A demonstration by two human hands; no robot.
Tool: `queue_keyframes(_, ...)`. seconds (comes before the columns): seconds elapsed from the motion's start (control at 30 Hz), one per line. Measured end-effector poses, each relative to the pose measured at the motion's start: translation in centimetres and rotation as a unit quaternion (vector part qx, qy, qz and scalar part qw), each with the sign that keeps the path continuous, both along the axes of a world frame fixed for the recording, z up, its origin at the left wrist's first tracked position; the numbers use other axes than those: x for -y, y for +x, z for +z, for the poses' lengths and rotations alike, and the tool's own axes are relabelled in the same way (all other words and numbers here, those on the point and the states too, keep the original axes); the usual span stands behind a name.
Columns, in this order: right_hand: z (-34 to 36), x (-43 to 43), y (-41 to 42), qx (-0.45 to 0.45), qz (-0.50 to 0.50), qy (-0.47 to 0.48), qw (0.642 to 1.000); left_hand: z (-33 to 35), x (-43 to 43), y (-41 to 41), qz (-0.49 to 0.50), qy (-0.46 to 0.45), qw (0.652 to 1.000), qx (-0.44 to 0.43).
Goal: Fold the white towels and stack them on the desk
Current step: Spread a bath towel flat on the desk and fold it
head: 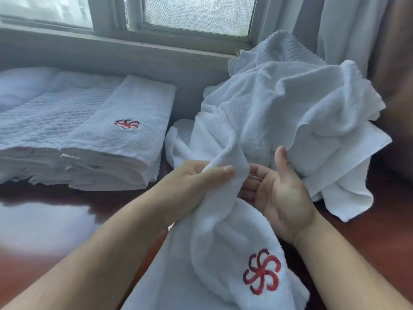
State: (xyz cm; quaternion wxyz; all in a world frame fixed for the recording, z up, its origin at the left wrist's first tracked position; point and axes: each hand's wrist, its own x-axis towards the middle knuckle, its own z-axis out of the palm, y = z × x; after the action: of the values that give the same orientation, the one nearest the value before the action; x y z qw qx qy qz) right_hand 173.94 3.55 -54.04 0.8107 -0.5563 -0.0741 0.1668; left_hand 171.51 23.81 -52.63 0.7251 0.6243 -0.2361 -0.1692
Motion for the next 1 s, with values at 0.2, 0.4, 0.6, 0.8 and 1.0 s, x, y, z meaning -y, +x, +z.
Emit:
queue_keyframes(0.2, -0.5, -1.1, 0.1, 0.001, -0.026, 0.01, 1.0, -1.0, 1.9, 0.2, 0.26, 0.184, 0.939, 0.132)
queue_keyframes(0.4, -0.8, -1.7, 0.4, 0.006, -0.031, 0.003, 0.999, -0.2, 1.3, 1.0, 0.343, -0.036, 0.938, 0.021)
queue_keyframes(0.6, -0.2, -1.9, 0.9, -0.012, -0.047, 0.001, 0.999, -0.5, 0.8, -0.7, 0.09, 0.114, 0.986, 0.084)
queue_keyframes(0.8, 1.0, -3.5, 1.0, -0.047, -0.039, -0.031, 0.998, 0.7, -0.7, -5.9, -0.036, 0.282, 0.959, -0.013)
queue_keyframes(1.0, 2.6, -4.9, -0.5, 0.01, -0.018, -0.252, 0.968, 0.8, -1.1, -9.6, 0.015, 0.454, 0.885, 0.098)
